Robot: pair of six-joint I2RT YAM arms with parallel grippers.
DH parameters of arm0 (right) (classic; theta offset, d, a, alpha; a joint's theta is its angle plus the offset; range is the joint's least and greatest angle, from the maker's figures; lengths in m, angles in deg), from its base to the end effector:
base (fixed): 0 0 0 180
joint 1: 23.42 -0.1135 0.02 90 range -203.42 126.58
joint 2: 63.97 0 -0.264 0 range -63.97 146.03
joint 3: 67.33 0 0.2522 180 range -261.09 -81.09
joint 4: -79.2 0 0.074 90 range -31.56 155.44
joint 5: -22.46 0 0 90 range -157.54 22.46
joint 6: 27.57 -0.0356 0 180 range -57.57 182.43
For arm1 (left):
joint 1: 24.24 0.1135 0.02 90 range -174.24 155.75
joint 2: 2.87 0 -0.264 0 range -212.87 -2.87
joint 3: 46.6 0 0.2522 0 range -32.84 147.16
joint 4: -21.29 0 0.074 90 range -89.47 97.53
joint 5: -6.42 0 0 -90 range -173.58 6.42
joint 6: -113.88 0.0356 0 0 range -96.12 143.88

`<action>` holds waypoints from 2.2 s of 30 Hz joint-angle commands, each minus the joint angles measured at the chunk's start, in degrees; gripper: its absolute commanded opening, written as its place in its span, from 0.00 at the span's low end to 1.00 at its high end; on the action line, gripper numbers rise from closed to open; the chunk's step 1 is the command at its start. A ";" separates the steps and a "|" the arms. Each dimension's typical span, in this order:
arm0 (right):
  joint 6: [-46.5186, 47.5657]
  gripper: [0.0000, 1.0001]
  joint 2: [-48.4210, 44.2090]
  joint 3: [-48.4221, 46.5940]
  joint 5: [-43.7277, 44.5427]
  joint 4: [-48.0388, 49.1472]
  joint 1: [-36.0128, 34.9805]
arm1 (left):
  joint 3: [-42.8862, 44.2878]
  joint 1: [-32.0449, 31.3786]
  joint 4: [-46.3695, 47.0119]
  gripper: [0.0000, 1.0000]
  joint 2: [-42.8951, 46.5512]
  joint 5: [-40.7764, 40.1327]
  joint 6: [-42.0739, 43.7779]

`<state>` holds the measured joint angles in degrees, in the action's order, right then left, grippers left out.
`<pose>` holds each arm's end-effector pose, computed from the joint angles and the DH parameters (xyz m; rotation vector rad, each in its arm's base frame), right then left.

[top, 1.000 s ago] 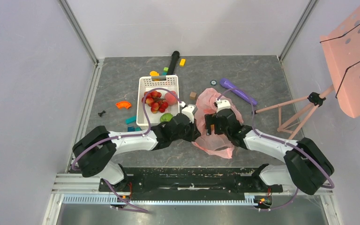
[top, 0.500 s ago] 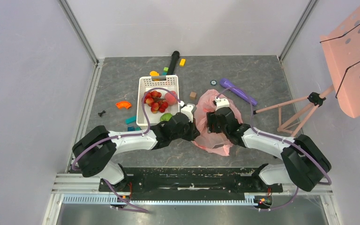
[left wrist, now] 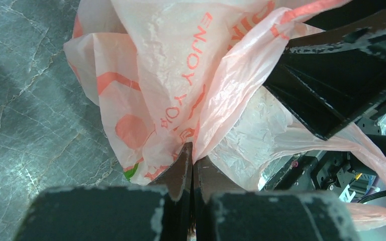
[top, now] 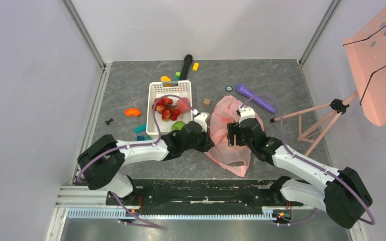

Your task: Take the fake fruits out of the plastic bag

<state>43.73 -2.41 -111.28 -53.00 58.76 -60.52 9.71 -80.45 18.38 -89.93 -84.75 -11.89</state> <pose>0.1809 0.1256 0.2025 -0.2185 2.2112 0.2555 0.1755 -0.2609 0.1875 0.3958 2.2663 -0.8698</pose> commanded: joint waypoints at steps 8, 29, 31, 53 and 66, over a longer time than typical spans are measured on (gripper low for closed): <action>-1.64 0.80 1.30 -2.94 9.84 -6.94 0.19 | -0.44 0.31 0.88 0.02 1.91 0.91 -0.18; -3.11 0.98 6.10 0.00 4.77 -9.48 0.19 | -1.31 0.40 1.43 0.02 1.53 0.91 -0.21; -3.43 0.98 7.98 0.41 4.89 -8.24 0.28 | -1.42 0.39 1.45 0.02 1.71 0.91 -0.16; -1.35 0.98 -0.52 -9.88 0.59 -11.38 0.72 | -1.63 0.57 1.35 0.02 2.37 2.87 0.85; -6.39 0.83 5.80 -9.69 -1.26 -7.79 1.03 | -1.01 0.87 1.44 0.02 1.51 2.15 -1.09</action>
<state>38.84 2.79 -121.36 -53.81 48.47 -59.78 8.00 -80.08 18.32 -89.45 -81.98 -11.87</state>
